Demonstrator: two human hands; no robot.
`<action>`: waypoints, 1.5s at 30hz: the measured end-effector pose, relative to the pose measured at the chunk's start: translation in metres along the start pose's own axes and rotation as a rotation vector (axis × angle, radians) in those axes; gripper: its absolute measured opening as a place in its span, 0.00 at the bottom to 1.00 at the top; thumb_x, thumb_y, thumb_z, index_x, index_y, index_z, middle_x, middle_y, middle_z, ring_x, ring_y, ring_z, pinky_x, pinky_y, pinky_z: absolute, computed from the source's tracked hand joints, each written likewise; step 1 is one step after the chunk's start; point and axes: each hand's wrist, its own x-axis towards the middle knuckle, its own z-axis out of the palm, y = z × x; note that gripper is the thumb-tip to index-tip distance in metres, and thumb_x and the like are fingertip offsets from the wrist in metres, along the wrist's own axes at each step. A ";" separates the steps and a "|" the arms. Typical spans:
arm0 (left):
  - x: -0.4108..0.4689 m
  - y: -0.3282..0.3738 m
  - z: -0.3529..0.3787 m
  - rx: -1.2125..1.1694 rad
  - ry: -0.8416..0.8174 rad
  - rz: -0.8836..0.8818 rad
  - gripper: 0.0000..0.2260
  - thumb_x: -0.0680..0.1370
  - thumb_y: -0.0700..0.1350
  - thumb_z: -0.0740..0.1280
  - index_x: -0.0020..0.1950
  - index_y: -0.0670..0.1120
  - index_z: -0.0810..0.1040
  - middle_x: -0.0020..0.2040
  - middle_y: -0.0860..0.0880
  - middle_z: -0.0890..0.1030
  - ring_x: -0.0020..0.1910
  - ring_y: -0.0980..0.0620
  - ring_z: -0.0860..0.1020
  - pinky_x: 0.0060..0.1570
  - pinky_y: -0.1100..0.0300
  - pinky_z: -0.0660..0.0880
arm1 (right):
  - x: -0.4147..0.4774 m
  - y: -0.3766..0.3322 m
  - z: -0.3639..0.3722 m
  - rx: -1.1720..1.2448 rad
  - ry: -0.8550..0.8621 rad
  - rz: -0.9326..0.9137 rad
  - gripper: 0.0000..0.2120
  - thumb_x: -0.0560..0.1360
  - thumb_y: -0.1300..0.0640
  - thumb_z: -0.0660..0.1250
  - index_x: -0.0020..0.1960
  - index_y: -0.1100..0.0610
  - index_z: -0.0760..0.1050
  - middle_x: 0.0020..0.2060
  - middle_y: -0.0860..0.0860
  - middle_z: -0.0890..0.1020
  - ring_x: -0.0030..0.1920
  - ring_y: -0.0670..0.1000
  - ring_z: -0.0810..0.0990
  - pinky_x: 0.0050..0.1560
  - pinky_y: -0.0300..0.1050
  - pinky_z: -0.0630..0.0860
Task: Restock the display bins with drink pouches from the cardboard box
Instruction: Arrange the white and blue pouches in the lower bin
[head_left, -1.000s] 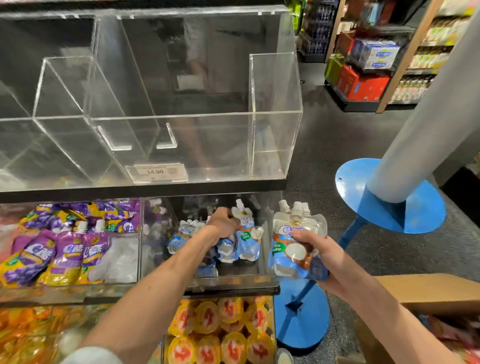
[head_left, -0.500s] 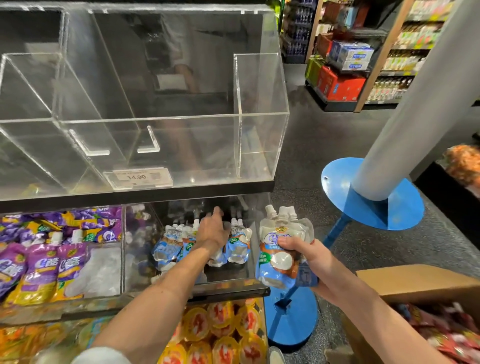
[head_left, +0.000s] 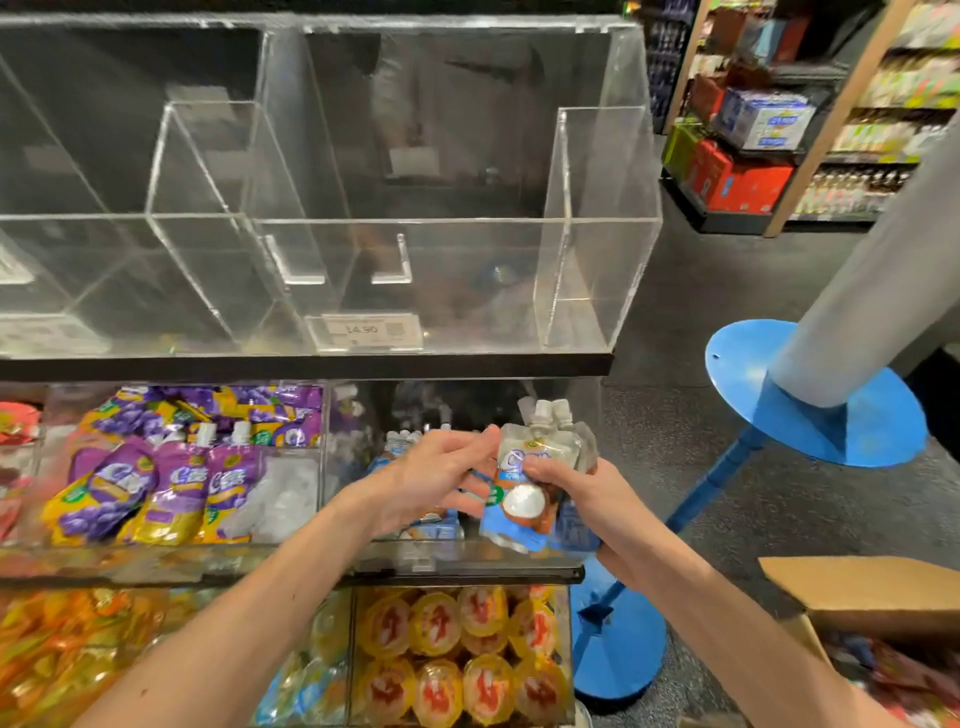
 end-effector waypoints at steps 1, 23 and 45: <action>-0.005 0.002 -0.001 0.003 -0.008 0.021 0.17 0.81 0.56 0.63 0.58 0.44 0.82 0.52 0.44 0.85 0.49 0.48 0.83 0.47 0.56 0.80 | 0.003 -0.001 0.007 -0.018 0.008 -0.022 0.14 0.75 0.56 0.72 0.60 0.59 0.80 0.49 0.56 0.87 0.50 0.56 0.86 0.53 0.52 0.82; 0.068 -0.030 0.000 1.065 0.015 0.097 0.18 0.71 0.46 0.78 0.59 0.45 0.81 0.44 0.50 0.80 0.42 0.51 0.77 0.41 0.63 0.67 | -0.013 -0.025 -0.021 -0.028 0.172 -0.114 0.11 0.73 0.59 0.75 0.54 0.59 0.81 0.41 0.52 0.87 0.40 0.46 0.86 0.35 0.39 0.80; 0.055 -0.009 0.023 0.210 -0.024 -0.051 0.17 0.84 0.54 0.58 0.55 0.44 0.81 0.47 0.45 0.83 0.40 0.53 0.79 0.40 0.57 0.78 | -0.007 -0.004 -0.018 -0.076 0.187 -0.100 0.13 0.72 0.58 0.76 0.56 0.59 0.80 0.45 0.54 0.87 0.46 0.53 0.87 0.50 0.53 0.84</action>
